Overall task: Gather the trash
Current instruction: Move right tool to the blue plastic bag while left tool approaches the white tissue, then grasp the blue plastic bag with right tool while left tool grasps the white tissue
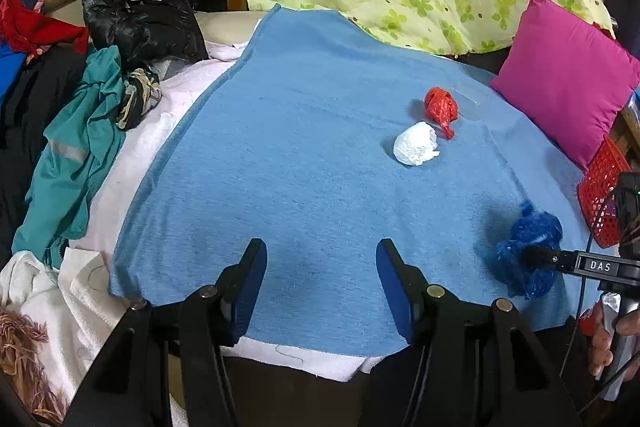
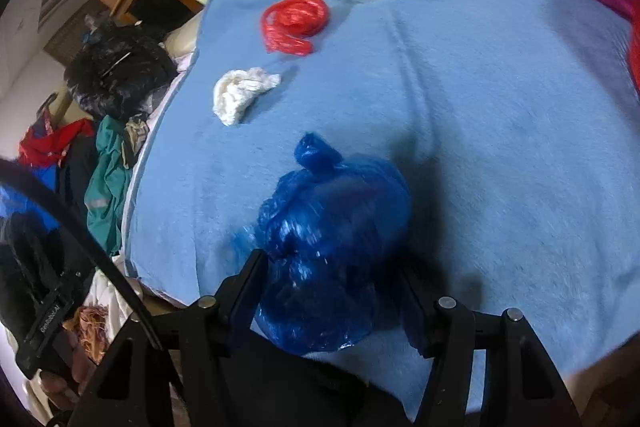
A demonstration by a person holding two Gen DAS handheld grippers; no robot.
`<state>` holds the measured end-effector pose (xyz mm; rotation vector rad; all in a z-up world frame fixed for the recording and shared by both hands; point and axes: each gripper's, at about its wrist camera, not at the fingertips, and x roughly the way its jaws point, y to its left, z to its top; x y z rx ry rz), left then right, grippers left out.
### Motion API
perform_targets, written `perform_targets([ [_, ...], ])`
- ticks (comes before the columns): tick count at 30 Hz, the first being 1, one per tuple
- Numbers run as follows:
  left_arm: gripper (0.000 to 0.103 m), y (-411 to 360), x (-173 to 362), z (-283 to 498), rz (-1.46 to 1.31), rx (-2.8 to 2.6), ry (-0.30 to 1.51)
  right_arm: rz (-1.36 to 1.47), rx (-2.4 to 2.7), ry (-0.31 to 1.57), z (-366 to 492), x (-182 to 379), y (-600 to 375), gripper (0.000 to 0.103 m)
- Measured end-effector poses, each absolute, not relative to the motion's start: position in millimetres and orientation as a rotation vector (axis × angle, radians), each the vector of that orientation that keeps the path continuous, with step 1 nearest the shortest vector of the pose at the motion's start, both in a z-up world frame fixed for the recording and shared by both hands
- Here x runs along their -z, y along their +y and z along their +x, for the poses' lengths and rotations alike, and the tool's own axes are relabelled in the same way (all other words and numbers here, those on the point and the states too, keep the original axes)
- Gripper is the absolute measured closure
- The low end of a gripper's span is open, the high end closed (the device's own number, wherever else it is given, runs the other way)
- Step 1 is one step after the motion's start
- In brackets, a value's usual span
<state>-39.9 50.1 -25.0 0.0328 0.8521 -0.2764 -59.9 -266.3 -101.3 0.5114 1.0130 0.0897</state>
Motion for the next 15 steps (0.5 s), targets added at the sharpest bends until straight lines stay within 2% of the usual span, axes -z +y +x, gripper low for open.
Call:
perform_targets([
  [8, 0.045, 24, 16, -12, 0.064, 0.318, 0.836, 0.503, -0.056, 0.853, -38, 78, -271, 0.049],
  [13, 0.043, -12, 21, 24, 0.082, 0.374, 0.842, 0.539, -0.018, 0.737, -27, 80, -292, 0.048],
  [15, 0.043, -26, 24, 36, 0.084, 0.386, 0.841, 0.554, 0.006, 0.744, -24, 83, -300, 0.048],
])
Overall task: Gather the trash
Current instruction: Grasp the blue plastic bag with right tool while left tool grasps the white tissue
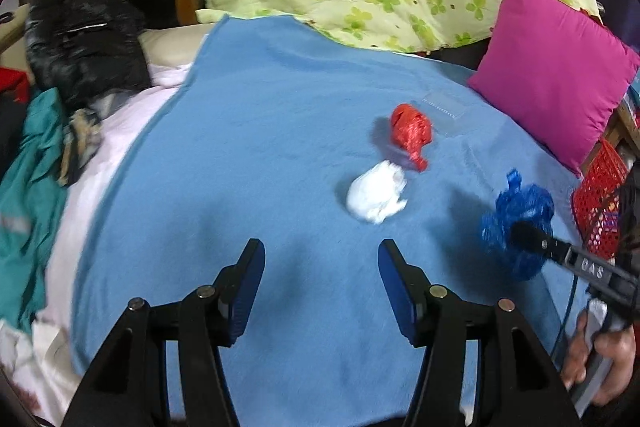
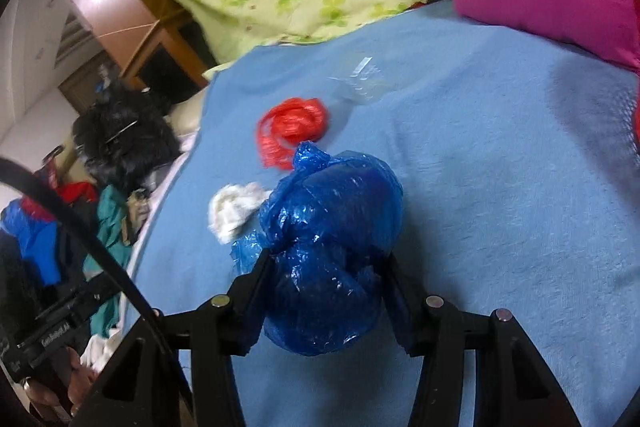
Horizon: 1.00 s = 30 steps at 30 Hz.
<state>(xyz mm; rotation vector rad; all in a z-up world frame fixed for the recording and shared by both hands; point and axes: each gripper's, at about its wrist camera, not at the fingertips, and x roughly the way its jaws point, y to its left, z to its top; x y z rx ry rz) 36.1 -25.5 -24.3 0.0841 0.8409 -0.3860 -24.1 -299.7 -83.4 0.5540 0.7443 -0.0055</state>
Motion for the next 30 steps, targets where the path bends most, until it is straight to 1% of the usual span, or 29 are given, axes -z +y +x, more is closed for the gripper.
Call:
perform_targets([
  [5, 0.043, -62, 36, 65, 0.112, 0.41, 0.836, 0.548, 0.018, 0.73, -17, 80, -307, 0.047],
  [8, 0.042, -78, 47, 80, 0.095, 0.442, 0.868, 0.539, 0.025, 0.741, -12, 82, -311, 0.046],
  [9, 0.042, -82, 50, 84, 0.087, 0.447, 0.879, 0.544, 0.026, 0.744, -11, 83, -313, 0.044],
  [12, 0.042, -91, 59, 97, 0.065, 0.45, 0.918, 0.595, 0.025, 0.76, -10, 87, -324, 0.042],
  [14, 0.042, -96, 64, 101, 0.056, 0.46, 0.934, 0.63, 0.023, 0.757, -10, 89, -331, 0.038],
  [17, 0.042, -100, 69, 106, 0.023, 0.479, 0.962, 0.638, 0.026, 0.747, -12, 89, -337, 0.038],
  [18, 0.044, -100, 71, 107, 0.012, 0.483, 0.972, 0.638, 0.023, 0.746, -12, 89, -339, 0.038],
  [19, 0.053, -101, 72, 107, -0.001, 0.483, 0.981, 0.634, 0.019, 0.745, -12, 89, -340, 0.038],
  [20, 0.058, -102, 73, 108, -0.006, 0.481, 0.987, 0.626, 0.016, 0.741, -12, 89, -340, 0.038],
  [22, 0.074, -103, 74, 108, -0.002, 0.467, 0.987, 0.601, 0.007, 0.73, -12, 88, -339, 0.038],
  [25, 0.08, -101, 72, 105, -0.02, 0.455, 0.992, 0.58, -0.013, 0.735, -10, 89, -337, 0.038],
  [26, 0.081, -100, 70, 102, -0.03, 0.456, 0.994, 0.562, -0.016, 0.746, -8, 91, -335, 0.038],
  [28, 0.083, -99, 68, 96, -0.027, 0.451, 0.987, 0.532, -0.023, 0.753, -7, 92, -331, 0.044],
  [29, 0.083, -98, 67, 92, -0.02, 0.446, 0.982, 0.522, -0.03, 0.75, -7, 91, -329, 0.052],
  [30, 0.084, -98, 66, 89, -0.015, 0.44, 0.979, 0.503, -0.037, 0.746, -7, 90, -326, 0.053],
])
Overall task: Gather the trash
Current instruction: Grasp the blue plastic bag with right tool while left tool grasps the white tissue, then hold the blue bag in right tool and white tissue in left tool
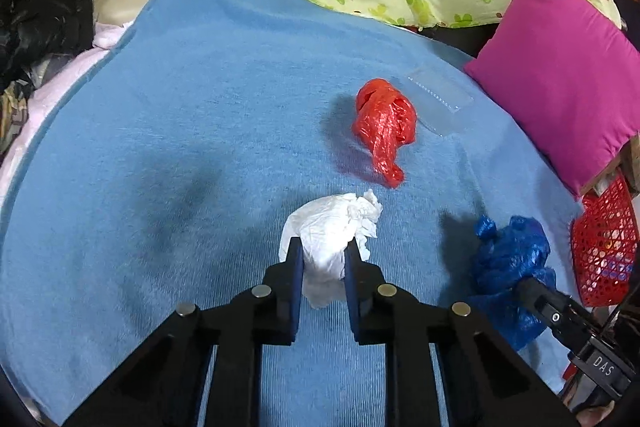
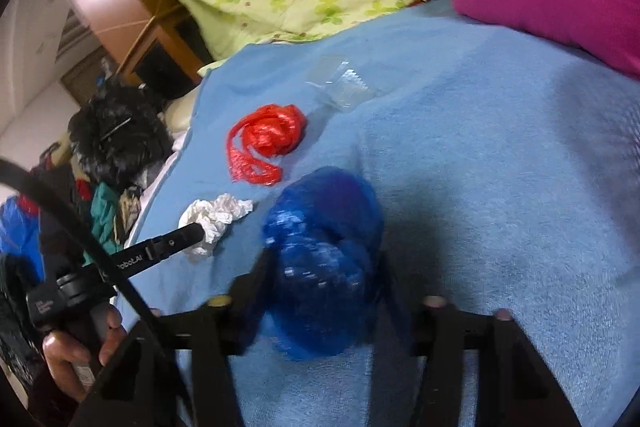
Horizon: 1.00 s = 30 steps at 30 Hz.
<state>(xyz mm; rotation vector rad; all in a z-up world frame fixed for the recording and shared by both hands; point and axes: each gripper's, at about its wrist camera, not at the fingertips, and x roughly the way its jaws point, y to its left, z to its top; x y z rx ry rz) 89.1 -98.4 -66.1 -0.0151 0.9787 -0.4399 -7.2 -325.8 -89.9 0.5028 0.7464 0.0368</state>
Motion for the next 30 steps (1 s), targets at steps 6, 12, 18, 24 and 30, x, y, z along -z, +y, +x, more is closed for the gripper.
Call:
perform_targets([
  [6, 0.084, -91, 54, 66, -0.007, 0.429, 0.942, 0.458, -0.041, 0.725, -15, 84, -320, 0.055],
  [12, 0.084, -81, 39, 39, -0.019, 0.406, 0.899, 0.457, -0.057, 0.689, -29, 76, -324, 0.055],
  [18, 0.084, -82, 26, 18, 0.024, 0.347, 0.858, 0.439, -0.075, 0.653, -45, 66, -323, 0.055],
  [24, 0.084, -92, 8, -4, 0.09, 0.309, 0.776, 0.405, -0.082, 0.622, -58, 59, -324, 0.055],
  [30, 0.084, -102, -7, -24, 0.134, 0.298, 0.724, 0.386, -0.075, 0.603, -68, 54, -331, 0.055],
])
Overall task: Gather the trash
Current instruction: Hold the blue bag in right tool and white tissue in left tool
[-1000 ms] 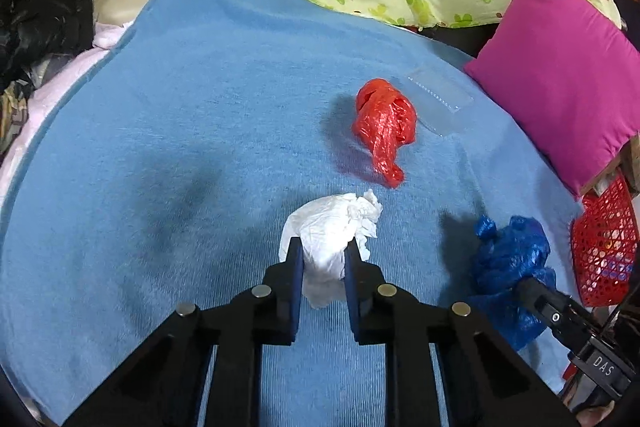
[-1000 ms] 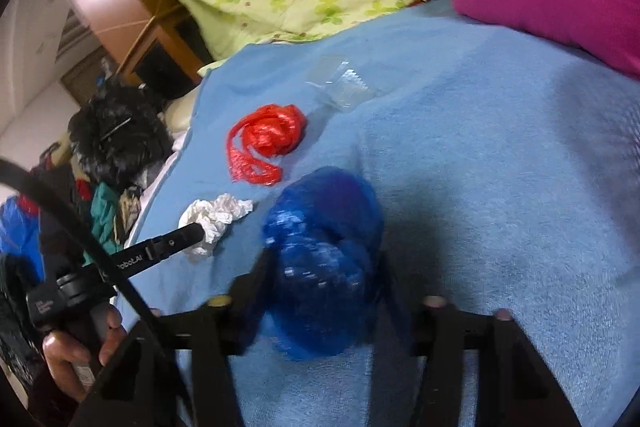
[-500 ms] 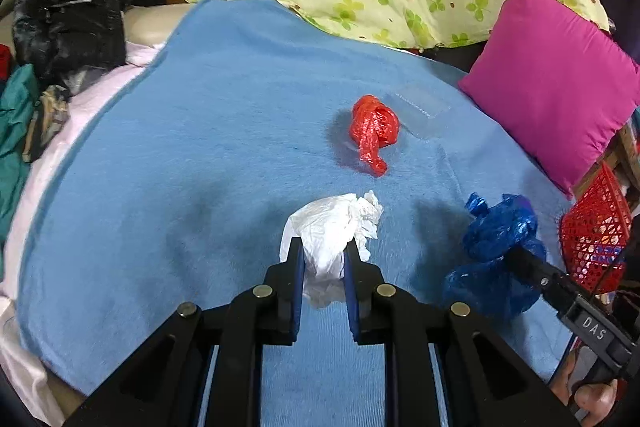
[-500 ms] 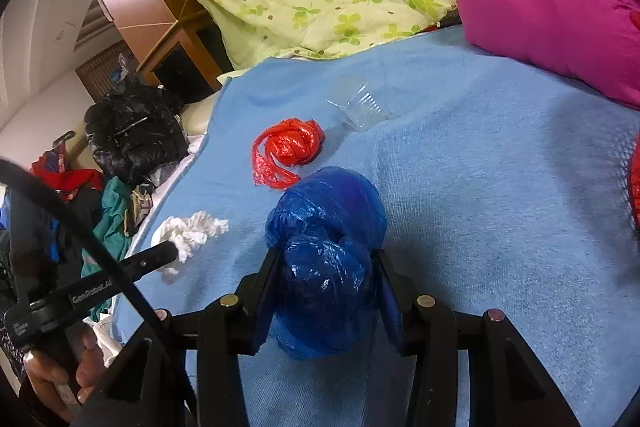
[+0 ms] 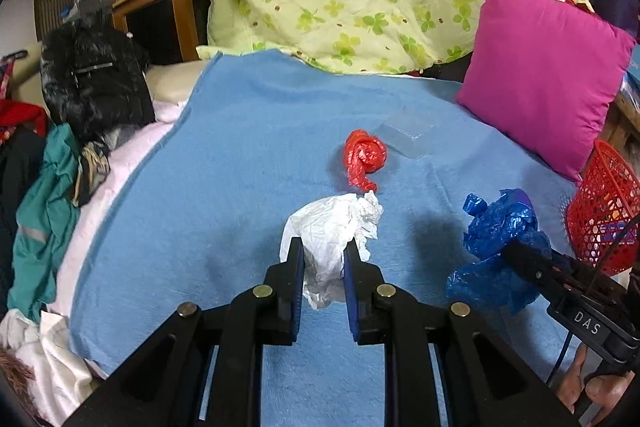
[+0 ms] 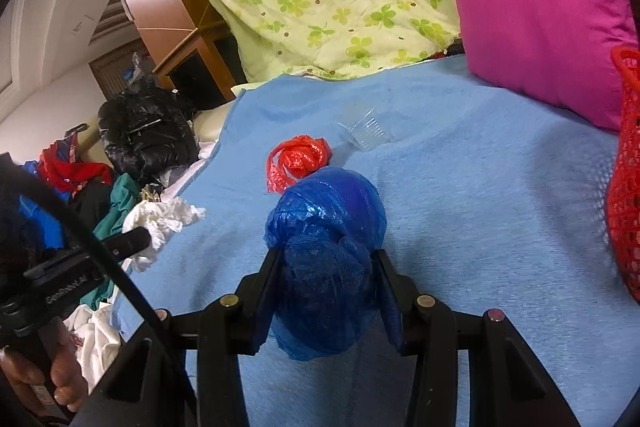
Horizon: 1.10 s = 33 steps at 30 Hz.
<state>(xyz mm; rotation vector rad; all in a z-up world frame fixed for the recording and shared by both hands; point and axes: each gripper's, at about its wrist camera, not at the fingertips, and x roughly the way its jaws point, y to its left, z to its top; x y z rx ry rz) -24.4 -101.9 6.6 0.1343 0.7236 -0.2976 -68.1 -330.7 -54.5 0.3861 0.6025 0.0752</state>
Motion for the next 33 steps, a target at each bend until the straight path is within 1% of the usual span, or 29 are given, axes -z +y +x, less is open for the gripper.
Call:
perform_targets([
  [12, 0.084, -119, -22, -44, 0.165, 0.302, 0.673, 0.342, -0.06, 0.545, -98, 42, -344, 0.055],
  [33, 0.084, -135, -20, -47, 0.212, 0.293, 0.656, 0.367, -0.06, 0.539, -102, 43, -351, 0.055],
])
